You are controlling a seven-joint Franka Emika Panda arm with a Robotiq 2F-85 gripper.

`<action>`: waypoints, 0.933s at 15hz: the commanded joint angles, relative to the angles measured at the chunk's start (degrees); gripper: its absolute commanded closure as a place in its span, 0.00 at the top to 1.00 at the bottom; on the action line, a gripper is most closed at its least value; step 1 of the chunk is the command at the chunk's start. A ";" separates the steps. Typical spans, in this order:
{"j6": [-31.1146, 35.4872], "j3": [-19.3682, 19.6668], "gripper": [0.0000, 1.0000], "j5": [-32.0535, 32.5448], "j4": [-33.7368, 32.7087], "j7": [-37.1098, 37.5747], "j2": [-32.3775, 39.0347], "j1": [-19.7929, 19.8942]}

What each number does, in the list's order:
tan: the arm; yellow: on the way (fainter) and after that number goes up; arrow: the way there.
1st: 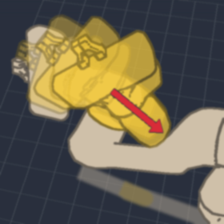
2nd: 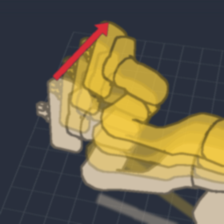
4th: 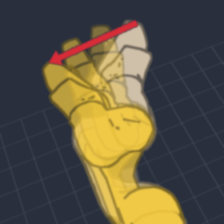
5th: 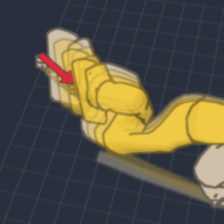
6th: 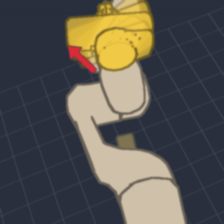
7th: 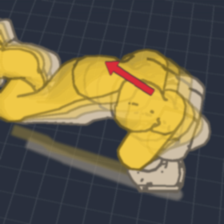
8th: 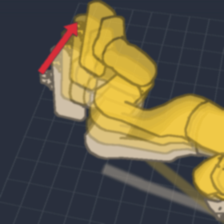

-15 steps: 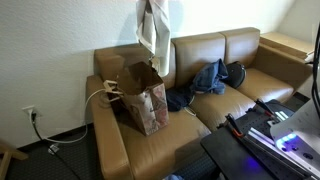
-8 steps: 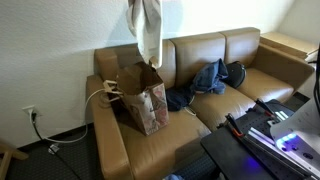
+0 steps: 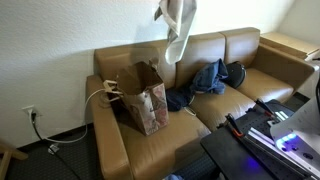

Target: Pick the white cloth on the couch and put it in the bag

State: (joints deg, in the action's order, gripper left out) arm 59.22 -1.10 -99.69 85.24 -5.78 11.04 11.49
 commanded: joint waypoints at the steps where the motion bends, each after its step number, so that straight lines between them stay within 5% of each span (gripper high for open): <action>1: -10.91 2.91 0.01 0.26 0.35 3.80 0.14 0.25; 6: -10.31 4.14 0.01 -0.30 -0.18 3.47 0.39 -0.80; 14: 12.06 4.36 0.01 9.45 -4.27 -22.16 4.13 -6.59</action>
State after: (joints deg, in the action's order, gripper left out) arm 66.69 2.82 -95.07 82.23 -18.59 13.04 7.36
